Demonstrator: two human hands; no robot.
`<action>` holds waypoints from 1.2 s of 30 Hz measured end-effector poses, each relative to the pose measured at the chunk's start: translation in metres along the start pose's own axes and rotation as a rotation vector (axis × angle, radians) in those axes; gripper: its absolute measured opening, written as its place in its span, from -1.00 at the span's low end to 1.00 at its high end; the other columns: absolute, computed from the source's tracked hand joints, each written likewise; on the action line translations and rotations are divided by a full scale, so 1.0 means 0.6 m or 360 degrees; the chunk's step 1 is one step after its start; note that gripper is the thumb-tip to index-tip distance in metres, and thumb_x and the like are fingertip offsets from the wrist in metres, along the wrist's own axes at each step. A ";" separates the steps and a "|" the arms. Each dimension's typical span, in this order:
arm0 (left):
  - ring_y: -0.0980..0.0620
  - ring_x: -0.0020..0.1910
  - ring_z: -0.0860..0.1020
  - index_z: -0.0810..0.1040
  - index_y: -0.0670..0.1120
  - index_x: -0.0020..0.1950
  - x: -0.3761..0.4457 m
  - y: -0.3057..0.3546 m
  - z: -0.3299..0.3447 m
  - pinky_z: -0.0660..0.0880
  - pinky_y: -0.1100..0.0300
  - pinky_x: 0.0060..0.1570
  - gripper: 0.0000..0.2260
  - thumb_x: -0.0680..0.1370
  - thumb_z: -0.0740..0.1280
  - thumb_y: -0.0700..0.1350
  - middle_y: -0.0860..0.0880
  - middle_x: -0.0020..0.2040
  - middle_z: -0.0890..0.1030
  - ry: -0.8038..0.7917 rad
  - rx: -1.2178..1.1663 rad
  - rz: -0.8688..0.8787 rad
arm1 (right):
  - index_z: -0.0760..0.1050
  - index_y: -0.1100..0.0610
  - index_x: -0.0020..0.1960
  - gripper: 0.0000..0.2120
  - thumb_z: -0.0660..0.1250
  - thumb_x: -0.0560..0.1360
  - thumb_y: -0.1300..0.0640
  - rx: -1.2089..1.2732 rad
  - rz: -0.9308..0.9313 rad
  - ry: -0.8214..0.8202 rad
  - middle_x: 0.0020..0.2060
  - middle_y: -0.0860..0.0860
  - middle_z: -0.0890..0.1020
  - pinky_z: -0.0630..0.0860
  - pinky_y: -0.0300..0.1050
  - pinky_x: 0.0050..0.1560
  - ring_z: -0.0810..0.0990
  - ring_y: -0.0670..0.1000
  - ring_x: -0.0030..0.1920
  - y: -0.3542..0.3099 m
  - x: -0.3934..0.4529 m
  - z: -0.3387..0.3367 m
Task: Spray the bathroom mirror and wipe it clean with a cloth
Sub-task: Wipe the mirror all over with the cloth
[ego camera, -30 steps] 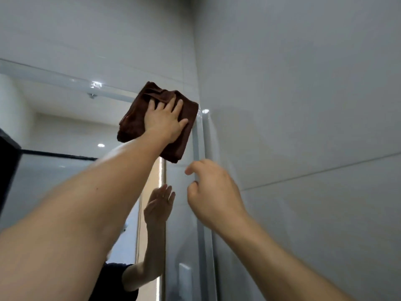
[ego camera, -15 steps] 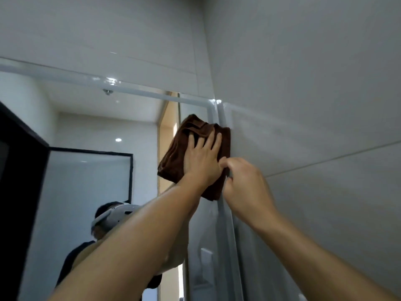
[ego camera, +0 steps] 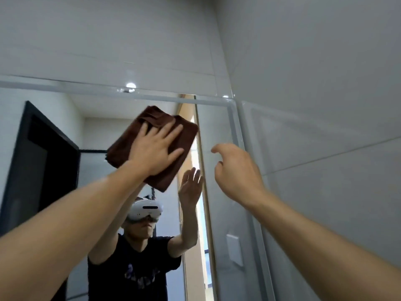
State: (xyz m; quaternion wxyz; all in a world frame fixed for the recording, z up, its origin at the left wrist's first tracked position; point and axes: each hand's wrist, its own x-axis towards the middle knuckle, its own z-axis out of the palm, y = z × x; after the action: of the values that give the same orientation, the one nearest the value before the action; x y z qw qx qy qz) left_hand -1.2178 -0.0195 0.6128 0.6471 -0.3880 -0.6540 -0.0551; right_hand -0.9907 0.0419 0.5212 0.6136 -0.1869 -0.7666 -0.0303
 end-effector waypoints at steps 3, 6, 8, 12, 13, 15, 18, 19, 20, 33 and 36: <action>-0.09 0.56 0.16 0.03 0.10 0.62 0.039 -0.020 -0.003 -0.03 -0.19 0.52 -0.37 0.59 -0.08 0.31 0.01 0.63 0.09 0.0082 -0.0093 -0.0397 | 0.45 0.04 0.38 -0.61 0.17 0.59 0.27 -0.0044 0.0018 -0.0001 0.30 -0.02 0.54 0.52 -0.01 0.23 0.54 0.05 0.25 0.022 -0.002 -0.009; -0.12 0.58 0.07 -0.02 0.01 0.63 0.061 0.052 -0.004 -0.09 -0.25 0.52 -0.38 0.62 -0.08 0.24 -0.05 0.63 0.03 0.0107 -0.0195 -0.0739 | 0.45 0.02 0.39 -0.61 0.18 0.60 0.27 -0.0027 0.0059 0.0007 0.33 -0.05 0.54 0.48 -0.11 0.23 0.54 -0.02 0.27 0.046 -0.013 -0.006; -0.13 0.57 0.08 -0.02 -0.04 0.63 0.060 0.120 -0.002 -0.09 -0.28 0.51 -0.37 0.62 -0.04 0.21 -0.08 0.63 0.04 0.0079 -0.0273 -0.0735 | 0.46 0.01 0.39 -0.60 0.18 0.60 0.27 -0.0030 0.0081 -0.0002 0.35 -0.05 0.53 0.46 -0.13 0.25 0.52 -0.02 0.30 0.058 -0.024 -0.002; -0.14 0.57 0.12 0.02 -0.07 0.63 -0.008 0.271 0.016 -0.08 -0.26 0.51 -0.36 0.62 0.03 0.19 -0.09 0.62 0.11 -0.0003 -0.0413 -0.0213 | 0.55 0.05 0.28 -0.63 0.20 0.55 0.30 -0.0035 0.0076 0.0011 0.22 -0.01 0.62 0.46 -0.18 0.09 0.59 0.01 0.17 0.077 -0.045 0.007; -0.14 0.56 0.12 0.01 -0.07 0.63 -0.037 0.305 0.020 -0.09 -0.25 0.51 -0.36 0.63 0.05 0.18 -0.08 0.62 0.13 -0.0075 -0.0454 -0.0084 | 0.57 0.07 0.24 -0.63 0.21 0.52 0.32 -0.0016 0.0087 0.0011 0.18 0.00 0.64 0.43 -0.22 0.02 0.60 0.01 0.13 0.078 -0.051 0.010; -0.11 0.56 0.14 0.04 -0.08 0.62 -0.098 0.351 0.025 -0.10 -0.21 0.53 -0.38 0.62 0.08 0.14 -0.06 0.59 0.22 -0.0217 -0.0491 0.0132 | 0.58 0.08 0.25 -0.61 0.21 0.50 0.33 0.0015 0.0134 -0.0010 0.18 0.00 0.64 0.38 -0.25 0.03 0.60 0.01 0.15 0.076 -0.063 0.018; -0.10 0.55 0.21 0.29 -0.07 0.54 -0.164 0.352 0.034 -0.02 -0.19 0.54 -0.46 0.62 0.07 0.14 -0.04 0.49 0.41 -0.0252 -0.0442 0.0408 | 0.56 0.08 0.28 -0.59 0.19 0.51 0.33 0.0072 0.0182 -0.0040 0.22 0.01 0.62 0.41 -0.22 0.08 0.58 0.03 0.19 0.064 -0.076 0.027; -0.10 0.55 0.21 0.35 -0.05 0.52 -0.177 0.335 0.039 0.00 -0.20 0.53 -0.48 0.62 0.09 0.16 -0.04 0.49 0.42 -0.0245 -0.0390 0.0505 | 0.55 0.08 0.28 -0.60 0.19 0.51 0.33 0.0101 0.0192 -0.0041 0.22 0.01 0.61 0.40 -0.22 0.08 0.58 0.02 0.19 0.056 -0.078 0.030; -0.11 0.56 0.20 0.37 -0.03 0.51 -0.185 0.314 0.043 0.01 -0.20 0.53 -0.48 0.61 0.11 0.19 -0.04 0.50 0.40 -0.0241 -0.0337 0.0596 | 0.55 0.08 0.28 -0.60 0.18 0.52 0.34 0.0123 0.0206 -0.0042 0.21 0.01 0.62 0.38 -0.23 0.07 0.57 0.01 0.19 0.048 -0.078 0.032; -0.06 0.56 0.17 0.01 0.18 0.61 -0.058 -0.093 -0.013 0.02 -0.17 0.51 -0.39 0.58 -0.13 0.33 0.04 0.63 0.09 -0.0025 0.0003 -0.0037 | 0.47 0.04 0.41 -0.57 0.21 0.59 0.32 0.0176 0.0112 0.0002 0.37 0.00 0.53 0.46 -0.07 0.29 0.53 0.04 0.32 -0.003 -0.042 0.042; -0.07 0.59 0.09 0.01 0.12 0.62 -0.057 -0.062 -0.001 -0.06 -0.18 0.54 -0.41 0.61 -0.12 0.28 0.01 0.63 0.07 0.0081 -0.0079 -0.0271 | 0.45 0.03 0.44 -0.55 0.21 0.59 0.31 0.0178 0.0131 -0.0016 0.39 -0.02 0.52 0.45 -0.08 0.29 0.52 0.03 0.34 0.003 -0.053 0.039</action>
State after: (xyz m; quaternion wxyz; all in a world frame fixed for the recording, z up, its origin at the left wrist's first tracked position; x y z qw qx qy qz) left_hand -1.2436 -0.0606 0.5986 0.6466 -0.3453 -0.6665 -0.1359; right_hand -1.0062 0.0420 0.4851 0.6200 -0.1839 -0.7618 0.0388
